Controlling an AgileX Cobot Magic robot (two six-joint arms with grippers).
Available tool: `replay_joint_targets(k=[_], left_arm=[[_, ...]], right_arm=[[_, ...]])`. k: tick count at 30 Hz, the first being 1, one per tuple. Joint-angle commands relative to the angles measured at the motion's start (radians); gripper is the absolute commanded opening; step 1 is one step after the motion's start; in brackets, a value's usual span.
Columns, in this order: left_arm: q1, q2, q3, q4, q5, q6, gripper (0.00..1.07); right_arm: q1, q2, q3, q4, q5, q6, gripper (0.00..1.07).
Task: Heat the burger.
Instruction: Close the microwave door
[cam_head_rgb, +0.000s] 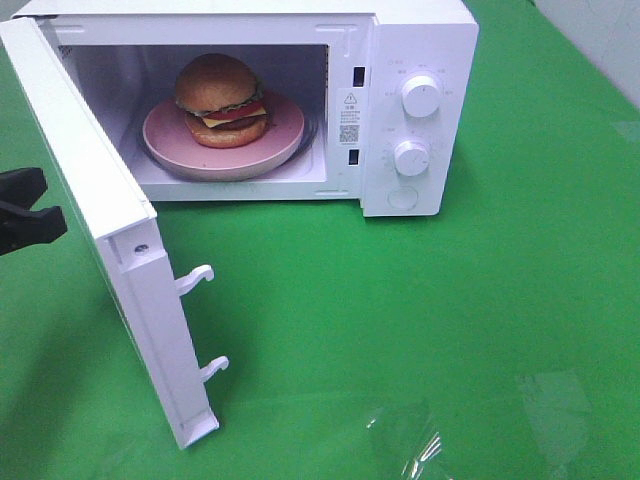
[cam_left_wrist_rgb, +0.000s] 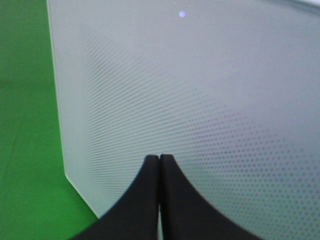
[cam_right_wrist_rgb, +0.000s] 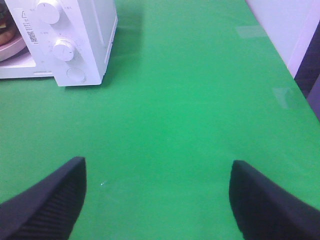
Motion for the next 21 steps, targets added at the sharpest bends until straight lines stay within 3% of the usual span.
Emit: replay_joint_targets(k=[1,8,19,21], left_arm=[[-0.077,0.030,-0.054,-0.075,-0.011,0.029,0.00],[-0.180,0.081,-0.152,-0.155,0.020,0.097,0.00],[-0.273,0.171,-0.308,-0.211,0.078,0.100,0.00],[-0.301,0.211,-0.363,-0.232,0.094,0.129,0.00]], right_arm=[[-0.006,-0.025,0.002,-0.003,-0.007,0.004,0.76],[-0.006,-0.025,0.002,-0.003,-0.007,0.004,0.76],[-0.006,-0.025,0.002,-0.003,-0.007,0.004,0.76],[-0.006,-0.025,0.002,-0.003,-0.007,0.004,0.76]])
